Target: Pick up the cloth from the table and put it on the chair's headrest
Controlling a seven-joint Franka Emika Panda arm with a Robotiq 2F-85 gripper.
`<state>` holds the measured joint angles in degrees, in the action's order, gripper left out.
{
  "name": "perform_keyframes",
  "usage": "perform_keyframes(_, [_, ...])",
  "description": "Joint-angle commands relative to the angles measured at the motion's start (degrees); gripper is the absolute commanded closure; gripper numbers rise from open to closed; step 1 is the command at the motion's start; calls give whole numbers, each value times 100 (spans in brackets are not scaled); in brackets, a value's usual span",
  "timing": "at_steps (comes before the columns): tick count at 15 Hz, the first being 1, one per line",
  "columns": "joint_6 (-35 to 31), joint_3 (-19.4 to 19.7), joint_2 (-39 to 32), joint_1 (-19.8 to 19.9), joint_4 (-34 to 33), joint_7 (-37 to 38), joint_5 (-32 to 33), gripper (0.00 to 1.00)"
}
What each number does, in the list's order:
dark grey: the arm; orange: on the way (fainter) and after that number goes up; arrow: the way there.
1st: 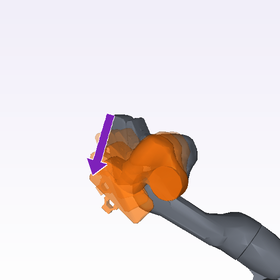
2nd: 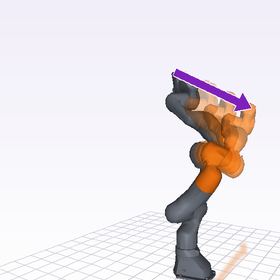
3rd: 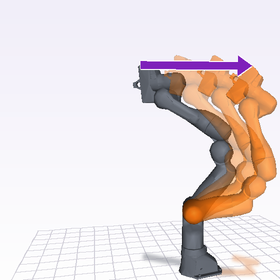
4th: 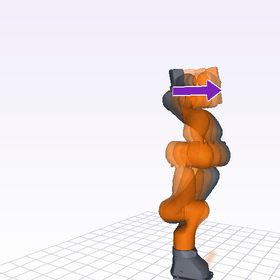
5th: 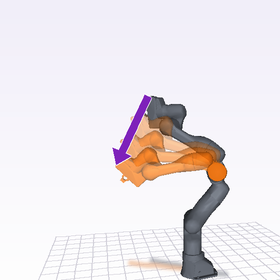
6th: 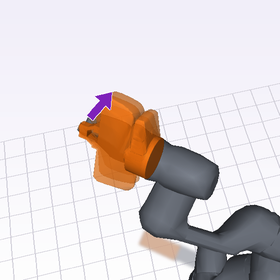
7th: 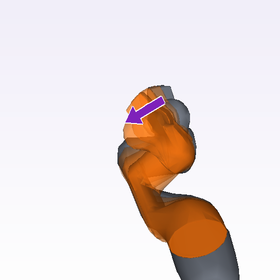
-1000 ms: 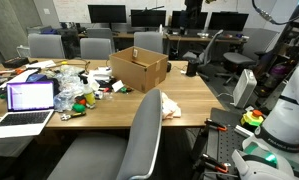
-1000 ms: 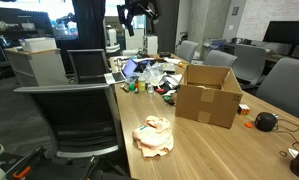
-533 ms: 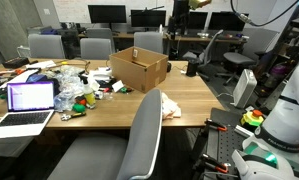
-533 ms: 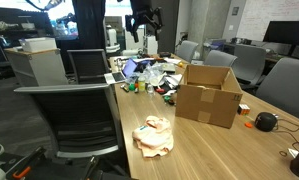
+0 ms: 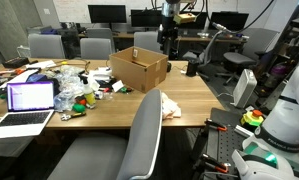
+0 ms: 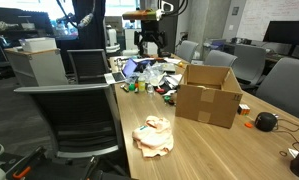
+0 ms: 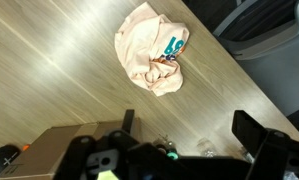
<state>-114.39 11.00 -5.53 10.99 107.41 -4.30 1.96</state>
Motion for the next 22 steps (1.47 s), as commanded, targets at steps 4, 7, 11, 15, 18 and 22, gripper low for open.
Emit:
perform_keyframes(4, [144, -13, -1253, 231, -1004, -43, -521, 0])
perform_keyframes(7, [171, -58, -1719, 406, -1207, -91, -846, 0])
perform_keyframes(11, [79, -139, -2230, 671, -1353, -255, -1285, 0])
perform_keyframes(15, [-105, -162, -2576, 868, -1419, -394, -1451, 0])
perform_keyframes(18, [-252, -163, -2853, 913, -1641, -286, -1388, 0])
perform_keyframes(22, [-266, -208, -3299, 859, -2209, -84, -1326, 0])
